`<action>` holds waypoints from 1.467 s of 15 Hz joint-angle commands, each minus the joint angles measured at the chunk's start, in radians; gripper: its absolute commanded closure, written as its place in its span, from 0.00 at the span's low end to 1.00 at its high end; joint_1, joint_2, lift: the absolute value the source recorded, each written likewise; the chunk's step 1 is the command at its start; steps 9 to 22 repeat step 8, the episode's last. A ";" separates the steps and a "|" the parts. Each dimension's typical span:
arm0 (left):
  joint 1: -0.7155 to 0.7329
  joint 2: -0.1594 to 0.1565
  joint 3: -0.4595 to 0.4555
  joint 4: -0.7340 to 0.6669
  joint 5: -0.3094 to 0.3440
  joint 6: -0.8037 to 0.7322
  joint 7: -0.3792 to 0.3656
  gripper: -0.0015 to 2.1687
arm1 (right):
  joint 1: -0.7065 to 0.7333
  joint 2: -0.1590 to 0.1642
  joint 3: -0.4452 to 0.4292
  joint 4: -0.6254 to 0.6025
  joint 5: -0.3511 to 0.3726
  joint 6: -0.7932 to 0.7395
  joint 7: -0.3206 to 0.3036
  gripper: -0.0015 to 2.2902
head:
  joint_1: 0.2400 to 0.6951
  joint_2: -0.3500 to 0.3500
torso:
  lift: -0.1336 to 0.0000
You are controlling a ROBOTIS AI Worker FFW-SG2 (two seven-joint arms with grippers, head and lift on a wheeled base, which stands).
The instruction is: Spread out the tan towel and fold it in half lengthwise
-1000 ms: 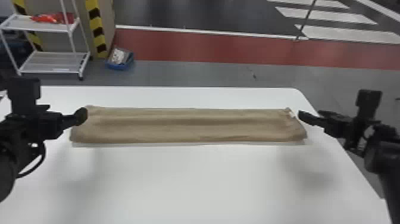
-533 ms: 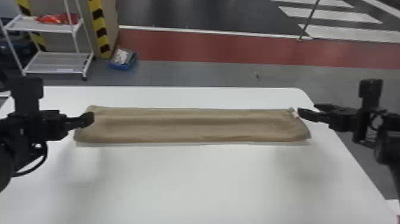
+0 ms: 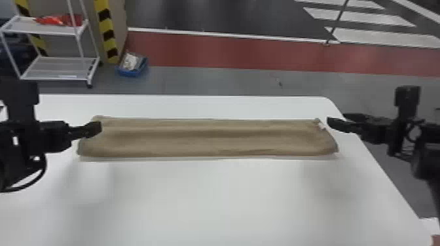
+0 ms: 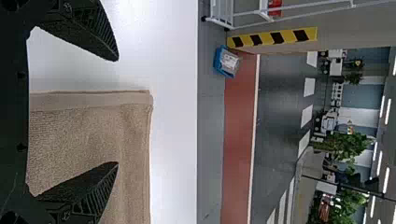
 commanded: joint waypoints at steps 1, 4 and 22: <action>-0.002 0.000 0.000 0.000 0.002 0.003 0.000 0.05 | 0.000 -0.002 -0.001 0.003 0.001 -0.006 0.002 0.15 | 1.00 0.27 | 0.04; -0.003 -0.003 -0.003 0.001 0.000 0.000 0.000 0.05 | 0.003 -0.006 0.001 0.010 0.003 -0.015 0.002 0.15 | 1.00 0.26 | 0.04; -0.005 -0.006 -0.006 0.001 0.000 0.000 0.002 0.05 | 0.007 -0.008 -0.004 0.010 0.001 -0.012 0.002 0.15 | 1.00 0.26 | 0.04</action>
